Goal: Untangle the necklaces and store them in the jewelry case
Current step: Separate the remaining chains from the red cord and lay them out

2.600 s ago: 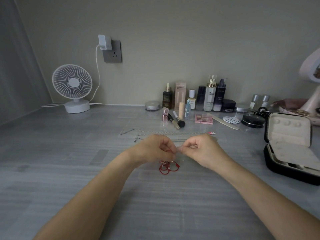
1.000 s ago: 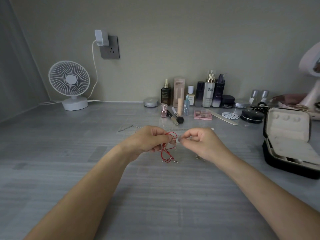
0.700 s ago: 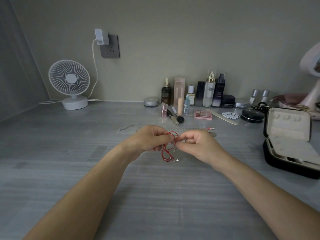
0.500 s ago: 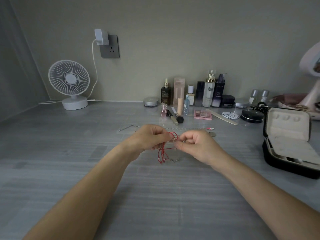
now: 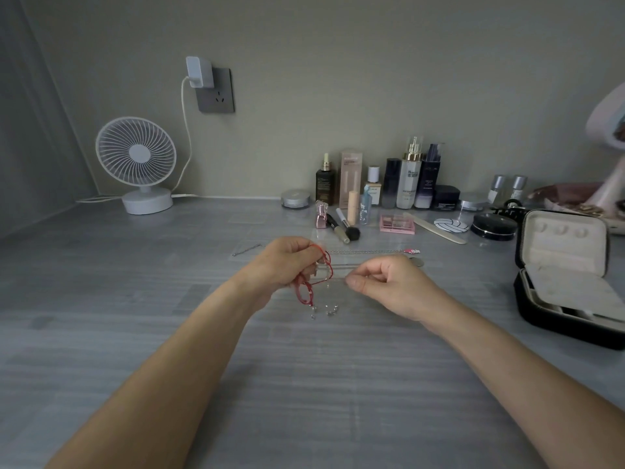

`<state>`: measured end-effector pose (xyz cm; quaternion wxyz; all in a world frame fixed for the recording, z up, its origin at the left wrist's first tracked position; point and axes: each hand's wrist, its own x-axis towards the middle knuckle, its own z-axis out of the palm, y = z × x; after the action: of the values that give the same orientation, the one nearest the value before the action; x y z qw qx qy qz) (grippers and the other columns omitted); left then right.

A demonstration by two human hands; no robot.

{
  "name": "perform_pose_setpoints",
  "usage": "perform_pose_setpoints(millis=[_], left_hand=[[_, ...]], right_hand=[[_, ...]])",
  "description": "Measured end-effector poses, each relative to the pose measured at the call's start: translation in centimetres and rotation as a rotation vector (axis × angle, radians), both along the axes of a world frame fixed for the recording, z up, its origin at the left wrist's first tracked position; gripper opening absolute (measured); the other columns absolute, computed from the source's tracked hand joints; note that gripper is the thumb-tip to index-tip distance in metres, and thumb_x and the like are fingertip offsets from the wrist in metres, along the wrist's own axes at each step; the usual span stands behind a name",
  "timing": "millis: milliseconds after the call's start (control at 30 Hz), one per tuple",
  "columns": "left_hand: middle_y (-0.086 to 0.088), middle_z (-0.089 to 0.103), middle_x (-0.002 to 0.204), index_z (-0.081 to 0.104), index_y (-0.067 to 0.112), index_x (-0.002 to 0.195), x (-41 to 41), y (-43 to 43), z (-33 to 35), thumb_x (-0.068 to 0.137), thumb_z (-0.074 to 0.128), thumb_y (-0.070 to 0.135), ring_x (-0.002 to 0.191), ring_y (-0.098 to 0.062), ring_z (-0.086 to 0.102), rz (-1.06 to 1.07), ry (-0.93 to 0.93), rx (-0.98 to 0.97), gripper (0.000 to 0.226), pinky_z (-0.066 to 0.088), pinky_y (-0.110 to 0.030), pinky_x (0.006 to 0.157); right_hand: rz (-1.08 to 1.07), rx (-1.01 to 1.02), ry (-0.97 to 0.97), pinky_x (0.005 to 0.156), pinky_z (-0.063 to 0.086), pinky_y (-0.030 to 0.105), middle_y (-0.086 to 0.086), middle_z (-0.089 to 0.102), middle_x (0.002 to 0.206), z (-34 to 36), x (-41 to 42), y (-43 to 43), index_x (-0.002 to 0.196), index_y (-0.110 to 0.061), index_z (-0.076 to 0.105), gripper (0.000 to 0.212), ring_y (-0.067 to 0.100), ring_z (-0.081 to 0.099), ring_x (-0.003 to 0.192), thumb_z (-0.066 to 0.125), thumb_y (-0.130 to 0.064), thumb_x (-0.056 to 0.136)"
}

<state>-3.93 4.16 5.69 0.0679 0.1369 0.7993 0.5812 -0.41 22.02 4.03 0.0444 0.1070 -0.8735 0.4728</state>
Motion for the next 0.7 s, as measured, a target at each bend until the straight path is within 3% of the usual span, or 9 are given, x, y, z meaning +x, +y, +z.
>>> perform_pose_setpoints(millis=[133, 233, 300, 367, 433, 567, 633, 700], left_hand=[[0.013, 0.036, 0.039, 0.057, 0.016, 0.065, -0.05, -0.26, 0.06, 0.094, 0.051, 0.022, 0.043, -0.005, 0.035, 0.009, 0.017, -0.057, 0.03, 0.029, -0.021, 0.051], [0.013, 0.035, 0.037, 0.058, 0.015, 0.067, -0.04, -0.21, 0.11, 0.093, 0.051, 0.021, 0.048, -0.01, 0.032, 0.023, 0.024, -0.093, 0.028, 0.025, -0.023, 0.05], [0.012, 0.036, 0.035, 0.058, 0.016, 0.067, -0.03, -0.24, 0.1, 0.093, 0.052, 0.021, 0.051, -0.012, 0.032, 0.025, 0.026, -0.119, 0.026, 0.024, -0.022, 0.048], [0.012, 0.036, 0.035, 0.059, 0.017, 0.068, 0.01, -0.25, 0.08, 0.092, 0.052, 0.021, 0.05, -0.011, 0.033, 0.018, 0.029, -0.141, 0.026, 0.027, -0.02, 0.046], [0.012, 0.036, 0.035, 0.059, 0.017, 0.069, 0.01, -0.28, 0.1, 0.092, 0.052, 0.019, 0.05, -0.01, 0.034, 0.009, 0.027, -0.151, 0.025, 0.027, -0.019, 0.046], [0.012, 0.037, 0.036, 0.062, 0.017, 0.071, -0.12, -0.42, 0.1, 0.092, 0.053, 0.021, 0.047, -0.009, 0.033, -0.011, 0.02, -0.149, 0.023, 0.029, -0.02, 0.047], [0.012, 0.038, 0.036, 0.063, 0.017, 0.072, -0.21, -0.47, 0.0, 0.091, 0.055, 0.022, 0.043, -0.005, 0.034, -0.02, 0.027, -0.174, 0.021, 0.029, -0.017, 0.046], [0.012, 0.042, 0.038, 0.063, 0.017, 0.071, -0.27, -0.49, -0.14, 0.091, 0.056, 0.021, 0.04, -0.004, 0.035, -0.034, 0.033, -0.168, 0.022, 0.03, -0.015, 0.044]], right_hand=[[-0.067, 0.02, 0.034, 0.063, 0.04, 0.027, 0.013, 0.067, 0.076, 0.08, -0.08, 0.23, 0.071, -0.024, 0.064, 0.014, 0.02, 0.053, 0.066, 0.063, -0.023, 0.085], [-0.125, -0.029, 0.088, 0.081, 0.051, 0.041, 0.018, 0.071, 0.086, 0.08, -0.23, 0.57, 0.079, -0.018, 0.069, 0.01, 0.035, 0.065, 0.083, 0.064, -0.025, 0.084], [-0.149, -0.058, 0.101, 0.08, 0.051, 0.046, 0.025, 0.069, 0.086, 0.19, -0.21, 0.61, 0.079, -0.017, 0.069, 0.009, 0.041, 0.065, 0.082, 0.065, -0.024, 0.083], [-0.162, -0.083, 0.109, 0.068, 0.047, 0.038, 0.032, 0.066, 0.086, 0.37, -0.05, 0.58, 0.076, -0.016, 0.067, 0.009, 0.034, 0.059, 0.066, 0.065, -0.022, 0.083], [-0.181, -0.096, 0.105, 0.064, 0.038, 0.03, 0.032, 0.065, 0.077, 0.58, 0.17, 0.61, 0.078, -0.013, 0.067, 0.011, 0.024, 0.05, 0.063, 0.064, -0.021, 0.084], [-0.241, -0.102, 0.108, 0.042, 0.029, 0.018, -0.008, 0.042, 0.039, 0.86, 0.23, 0.88, 0.07, -0.021, 0.065, 0.015, 0.009, 0.034, 0.041, 0.063, -0.023, 0.085], [-0.253, -0.105, 0.122, 0.037, 0.024, 0.015, -0.01, 0.035, 0.031, 0.84, 0.2, 0.93, 0.068, -0.022, 0.063, 0.017, 0.005, 0.027, 0.034, 0.063, -0.023, 0.085], [-0.244, -0.12, 0.13, 0.04, 0.025, 0.017, -0.01, 0.035, 0.035, 0.88, 0.29, 0.92, 0.069, -0.021, 0.064, 0.016, 0.007, 0.029, 0.038, 0.063, -0.022, 0.084]])
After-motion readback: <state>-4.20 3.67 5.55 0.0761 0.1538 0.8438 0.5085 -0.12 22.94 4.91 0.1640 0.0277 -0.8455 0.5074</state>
